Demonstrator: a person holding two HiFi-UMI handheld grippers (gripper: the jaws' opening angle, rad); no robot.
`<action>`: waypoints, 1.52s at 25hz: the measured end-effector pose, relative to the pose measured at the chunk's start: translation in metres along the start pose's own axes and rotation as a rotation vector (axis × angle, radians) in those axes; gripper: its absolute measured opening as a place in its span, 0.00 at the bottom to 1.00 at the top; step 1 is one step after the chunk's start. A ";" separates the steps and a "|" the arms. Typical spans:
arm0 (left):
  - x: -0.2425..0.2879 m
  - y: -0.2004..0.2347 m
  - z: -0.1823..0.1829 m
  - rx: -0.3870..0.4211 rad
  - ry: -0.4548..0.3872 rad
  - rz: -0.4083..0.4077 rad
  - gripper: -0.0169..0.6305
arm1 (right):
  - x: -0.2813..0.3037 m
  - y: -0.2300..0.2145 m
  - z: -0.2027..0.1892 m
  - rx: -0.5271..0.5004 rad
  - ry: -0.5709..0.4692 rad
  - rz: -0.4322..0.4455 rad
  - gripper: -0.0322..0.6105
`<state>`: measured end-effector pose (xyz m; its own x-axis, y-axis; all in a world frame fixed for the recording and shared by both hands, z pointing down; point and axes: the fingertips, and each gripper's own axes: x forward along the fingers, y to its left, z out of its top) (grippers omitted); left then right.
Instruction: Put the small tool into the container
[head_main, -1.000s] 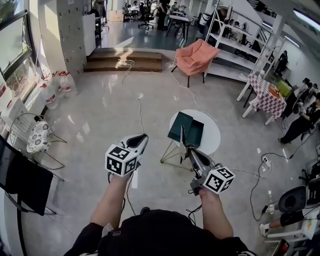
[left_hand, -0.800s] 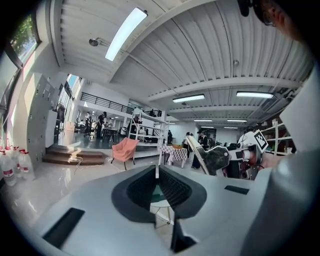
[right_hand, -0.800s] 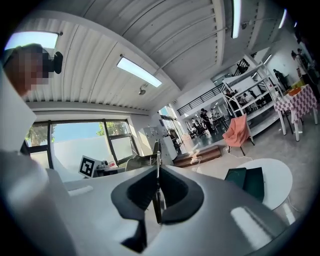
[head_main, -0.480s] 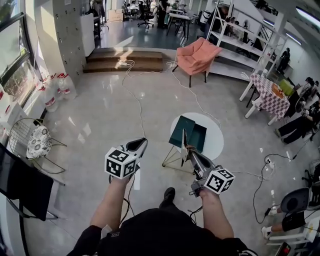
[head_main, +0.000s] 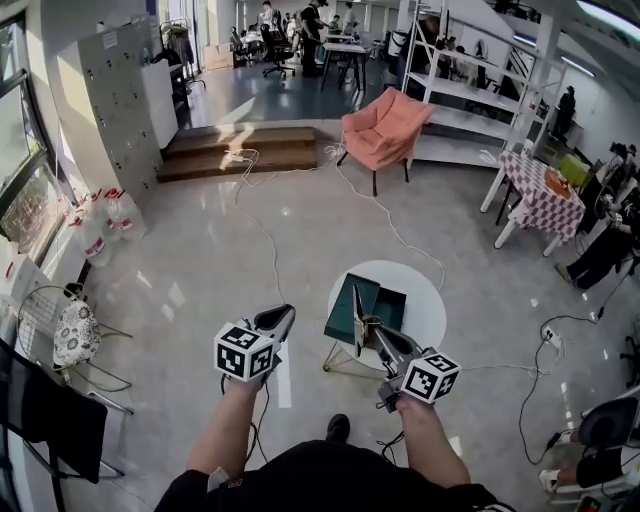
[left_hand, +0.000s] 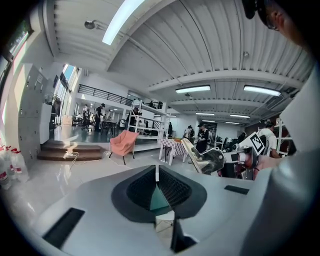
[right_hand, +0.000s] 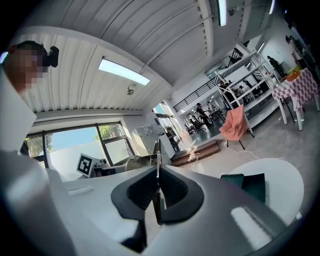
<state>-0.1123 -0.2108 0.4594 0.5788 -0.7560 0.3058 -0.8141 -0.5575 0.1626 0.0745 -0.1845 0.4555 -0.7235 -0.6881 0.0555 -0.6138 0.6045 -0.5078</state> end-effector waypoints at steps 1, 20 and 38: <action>0.013 0.000 0.003 0.003 0.008 -0.005 0.06 | 0.001 -0.012 0.004 0.006 0.000 -0.005 0.07; 0.153 0.007 0.046 0.024 0.069 -0.035 0.06 | 0.006 -0.168 0.031 0.116 0.033 -0.116 0.07; 0.260 0.068 0.005 -0.081 0.221 -0.180 0.06 | 0.029 -0.294 -0.092 0.284 0.352 -0.450 0.07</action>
<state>-0.0163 -0.4470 0.5454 0.6969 -0.5496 0.4607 -0.7057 -0.6397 0.3046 0.2049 -0.3453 0.6850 -0.5042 -0.6476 0.5713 -0.8094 0.1237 -0.5741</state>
